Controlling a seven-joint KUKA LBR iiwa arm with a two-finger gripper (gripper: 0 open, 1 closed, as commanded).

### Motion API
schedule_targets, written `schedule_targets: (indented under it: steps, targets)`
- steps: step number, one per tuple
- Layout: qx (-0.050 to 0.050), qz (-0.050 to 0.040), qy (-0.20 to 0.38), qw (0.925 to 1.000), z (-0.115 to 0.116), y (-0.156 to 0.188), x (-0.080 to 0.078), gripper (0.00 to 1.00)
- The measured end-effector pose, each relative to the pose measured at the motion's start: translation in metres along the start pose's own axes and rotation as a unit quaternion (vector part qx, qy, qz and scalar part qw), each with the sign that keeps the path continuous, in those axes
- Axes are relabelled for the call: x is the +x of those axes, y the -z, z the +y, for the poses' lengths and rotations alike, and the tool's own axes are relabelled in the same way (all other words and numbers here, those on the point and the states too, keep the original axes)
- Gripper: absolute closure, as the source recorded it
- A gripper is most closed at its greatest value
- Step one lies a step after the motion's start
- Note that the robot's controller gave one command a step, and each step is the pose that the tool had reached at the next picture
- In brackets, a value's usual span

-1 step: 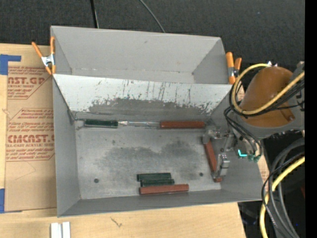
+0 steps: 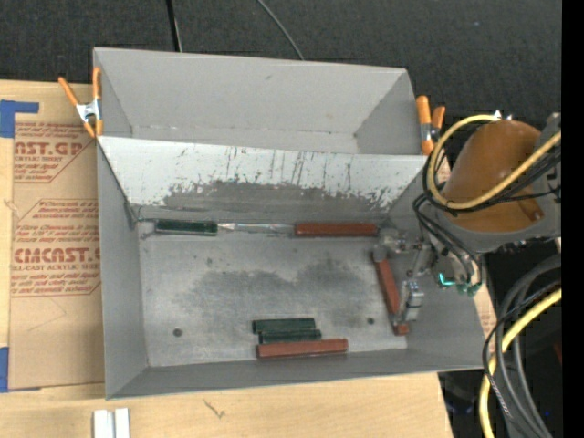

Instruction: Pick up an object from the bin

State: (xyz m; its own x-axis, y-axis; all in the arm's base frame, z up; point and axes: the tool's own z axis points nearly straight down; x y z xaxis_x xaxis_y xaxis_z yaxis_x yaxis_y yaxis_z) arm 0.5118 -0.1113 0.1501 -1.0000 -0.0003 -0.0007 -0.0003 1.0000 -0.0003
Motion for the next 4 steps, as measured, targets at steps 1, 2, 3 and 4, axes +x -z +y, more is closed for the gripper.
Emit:
schedule_targets:
  steps: [1,2,3,4]
  targets:
    - [-0.001,0.0002,0.061,0.9981,-0.009,0.007,0.006,0.00]
    - [0.000,-0.0008,0.167,0.9859,-0.033,0.001,0.010,0.00]
    - [0.000,0.0003,0.194,0.9809,-0.041,-0.005,0.013,0.00]
    - [-0.001,-0.0002,0.347,0.9377,-0.030,0.014,0.025,0.00]
